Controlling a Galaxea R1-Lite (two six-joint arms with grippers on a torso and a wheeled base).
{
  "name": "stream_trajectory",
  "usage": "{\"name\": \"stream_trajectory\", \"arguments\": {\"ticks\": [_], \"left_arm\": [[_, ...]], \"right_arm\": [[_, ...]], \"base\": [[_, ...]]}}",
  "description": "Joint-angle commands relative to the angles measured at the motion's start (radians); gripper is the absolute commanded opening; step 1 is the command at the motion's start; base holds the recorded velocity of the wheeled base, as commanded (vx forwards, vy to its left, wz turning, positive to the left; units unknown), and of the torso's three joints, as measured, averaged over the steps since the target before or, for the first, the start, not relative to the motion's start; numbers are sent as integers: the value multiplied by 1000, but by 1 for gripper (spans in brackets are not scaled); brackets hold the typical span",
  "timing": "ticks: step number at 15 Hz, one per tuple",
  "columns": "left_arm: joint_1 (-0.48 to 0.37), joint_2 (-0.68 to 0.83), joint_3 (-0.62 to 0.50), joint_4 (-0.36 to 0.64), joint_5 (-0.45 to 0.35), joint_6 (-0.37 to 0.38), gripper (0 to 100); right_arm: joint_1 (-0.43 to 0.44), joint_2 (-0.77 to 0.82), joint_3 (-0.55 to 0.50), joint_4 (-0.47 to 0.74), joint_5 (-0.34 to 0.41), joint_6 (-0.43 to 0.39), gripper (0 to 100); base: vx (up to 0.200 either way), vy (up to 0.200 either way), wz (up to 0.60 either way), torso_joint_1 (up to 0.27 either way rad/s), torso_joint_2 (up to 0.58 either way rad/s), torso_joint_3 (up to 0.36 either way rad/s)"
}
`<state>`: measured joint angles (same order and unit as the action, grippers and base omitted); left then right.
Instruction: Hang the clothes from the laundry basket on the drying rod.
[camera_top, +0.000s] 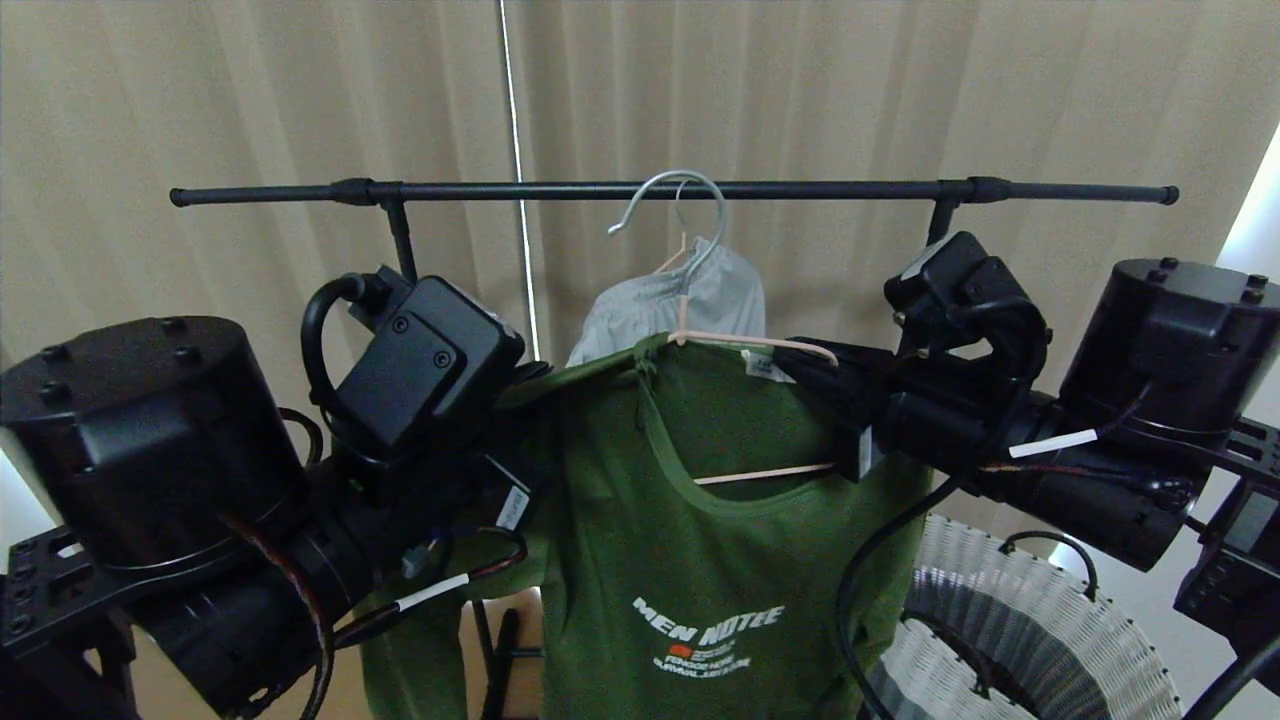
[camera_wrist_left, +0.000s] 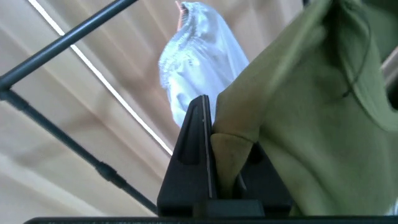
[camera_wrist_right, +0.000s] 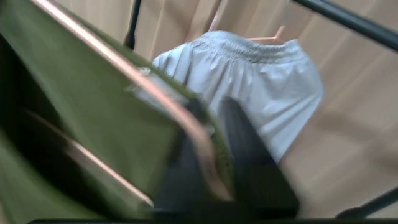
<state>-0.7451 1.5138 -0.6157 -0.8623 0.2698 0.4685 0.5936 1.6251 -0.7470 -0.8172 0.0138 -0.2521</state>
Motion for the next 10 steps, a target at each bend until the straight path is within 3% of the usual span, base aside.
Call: {"name": "stream_trajectory", "arguments": {"ticks": [1,9,10], "left_arm": [[-7,9,1,2,5,-1,0],[0,11,-2,0,3,-14,0],[1,11,-1,0,3,-16,100]], "right_arm": [[5,-2,5,-5,-6,4,0],[6,-19,15,-7,-29,5,0],[5,-27,18,-7,-34,5,0]], "base": [[0,0,0,0,0,0],[0,0,0,0,0,0],[0,0,0,0,0,0]]}}
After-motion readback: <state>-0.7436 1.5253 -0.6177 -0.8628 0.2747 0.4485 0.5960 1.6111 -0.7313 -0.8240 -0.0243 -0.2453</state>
